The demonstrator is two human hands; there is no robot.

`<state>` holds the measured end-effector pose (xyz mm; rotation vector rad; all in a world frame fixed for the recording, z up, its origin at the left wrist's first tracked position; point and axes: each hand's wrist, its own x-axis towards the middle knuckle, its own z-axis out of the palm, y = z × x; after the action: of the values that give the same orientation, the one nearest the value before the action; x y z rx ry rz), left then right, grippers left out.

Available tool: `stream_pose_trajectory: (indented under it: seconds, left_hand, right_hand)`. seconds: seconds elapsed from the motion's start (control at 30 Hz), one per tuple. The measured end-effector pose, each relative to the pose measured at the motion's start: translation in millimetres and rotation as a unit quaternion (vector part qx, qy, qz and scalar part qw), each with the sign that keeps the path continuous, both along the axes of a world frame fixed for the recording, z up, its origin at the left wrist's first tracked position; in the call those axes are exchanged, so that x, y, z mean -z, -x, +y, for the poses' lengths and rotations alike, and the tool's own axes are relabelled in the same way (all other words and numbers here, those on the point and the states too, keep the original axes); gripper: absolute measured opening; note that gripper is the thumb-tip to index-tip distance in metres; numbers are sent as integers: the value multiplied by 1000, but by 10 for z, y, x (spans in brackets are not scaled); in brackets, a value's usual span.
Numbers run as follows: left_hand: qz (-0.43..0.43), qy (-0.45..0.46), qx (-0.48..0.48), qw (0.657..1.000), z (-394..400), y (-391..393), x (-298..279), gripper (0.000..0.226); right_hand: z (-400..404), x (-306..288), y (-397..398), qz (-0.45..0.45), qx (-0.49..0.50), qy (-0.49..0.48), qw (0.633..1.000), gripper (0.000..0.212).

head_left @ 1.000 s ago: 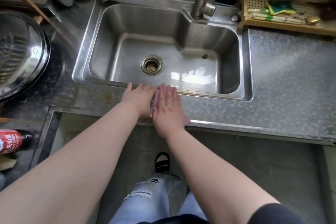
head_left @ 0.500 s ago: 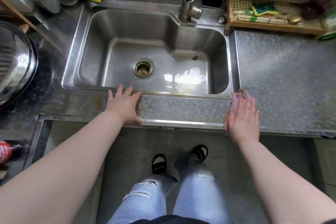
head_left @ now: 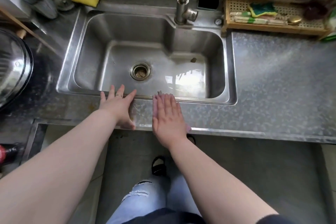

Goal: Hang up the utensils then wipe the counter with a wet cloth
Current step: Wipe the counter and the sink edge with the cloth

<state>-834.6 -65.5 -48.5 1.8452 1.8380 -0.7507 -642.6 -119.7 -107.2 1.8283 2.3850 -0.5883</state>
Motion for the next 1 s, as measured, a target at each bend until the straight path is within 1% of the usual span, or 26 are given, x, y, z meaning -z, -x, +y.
stream_pose_trajectory:
  seconds: [0.1, 0.17, 0.27, 0.33, 0.4, 0.47, 0.6, 0.67, 0.73, 0.83, 0.9, 1.0]
  left_hand:
    - [-3, -14, 5, 1000, -9, 24, -1, 142]
    - [-10, -33, -12, 999, -72, 81, 7, 144]
    - [-28, -77, -75, 994, -271, 166, 53, 144]
    - [-40, -112, -122, 985, -450, 193, 75, 140]
    - [-51, -133, -175, 974, -640, 221, 94, 137]
    - [-71, -159, -246, 954, -787, 255, 124, 135]
    - [-97, -212, -397, 888, -1029, 467, 181, 129]
    - [-92, -218, -445, 864, -1121, 616, 224, 125]
    - [-86, -214, -470, 852, -1144, 751, 275, 123]
    - [-78, -191, -486, 849, -1115, 975, 338, 123]
    - [-70, -166, -474, 862, -1071, 1084, 338, 118]
    - [-55, -119, -434, 891, -1017, 1186, 305, 109]
  right_hand:
    - [-22, 21, -403, 8, -45, -15, 999, 72]
    - [-70, 63, -787, -12, -53, -27, 998, 73]
    - [-83, 58, -1156, -41, -80, -50, 995, 72]
    - [-30, 40, -1142, -45, -107, -56, 992, 73]
    - [25, 23, -944, -44, -148, -55, 986, 75]
    - [63, 23, -672, -41, -193, -65, 978, 76]
    - [185, 71, 86, -21, -278, -67, 958, 79]
    - [216, 77, 454, -11, -299, -56, 953, 80]
    - [250, 61, 735, 1, -312, -49, 949, 79]
    - [298, 93, 1146, 10, -340, -50, 939, 77]
    - [353, 92, 1398, 25, -349, -55, 935, 76]
    - [431, 92, 1720, 30, -372, -55, 926, 75]
